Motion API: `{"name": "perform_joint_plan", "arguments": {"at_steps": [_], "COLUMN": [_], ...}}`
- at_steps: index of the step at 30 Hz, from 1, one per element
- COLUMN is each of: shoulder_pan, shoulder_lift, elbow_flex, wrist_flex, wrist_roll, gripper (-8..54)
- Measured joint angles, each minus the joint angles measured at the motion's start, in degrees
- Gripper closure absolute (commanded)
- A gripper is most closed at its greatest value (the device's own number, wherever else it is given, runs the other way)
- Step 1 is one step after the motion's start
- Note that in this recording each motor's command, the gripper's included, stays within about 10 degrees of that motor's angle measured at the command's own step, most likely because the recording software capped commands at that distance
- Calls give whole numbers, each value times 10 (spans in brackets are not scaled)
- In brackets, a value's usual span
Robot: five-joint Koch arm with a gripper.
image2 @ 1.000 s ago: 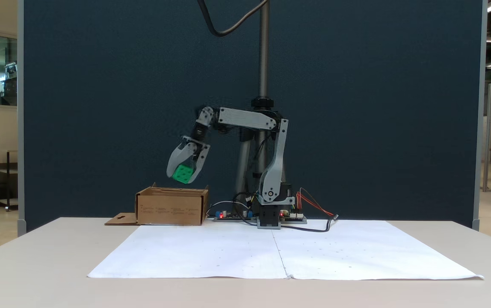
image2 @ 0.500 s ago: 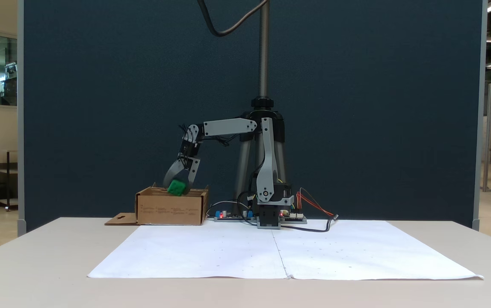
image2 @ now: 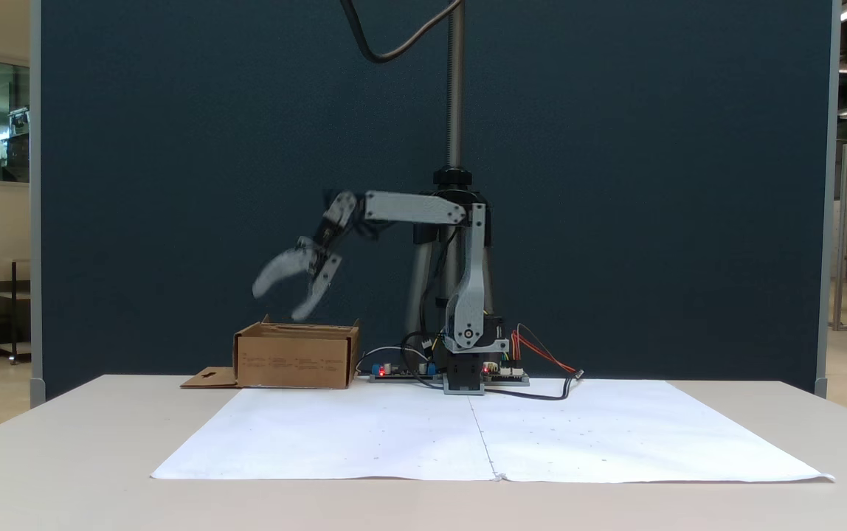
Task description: Grasp a green dice and put it in the bin.
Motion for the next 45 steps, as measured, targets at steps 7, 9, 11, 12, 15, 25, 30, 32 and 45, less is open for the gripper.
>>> {"name": "perform_joint_plan", "arguments": {"at_steps": [7,9,11,12,15,25,30,32,45], "shoulder_pan": [-252,-315,-372,-395,-468,-679,-753,-764,-766], "shoulder_lift": [62,69,72,74,76,91,158,185,333], "elbow_flex": [-2,-2,-2,-2,-2,58,195,241,497], "wrist_flex": [1,1,1,1,1,-81,-191,-234,-473], "wrist_roll": [47,47,47,47,47,47,45,45,45], "gripper": [19,19,19,19,19,20,18,17,12]}}
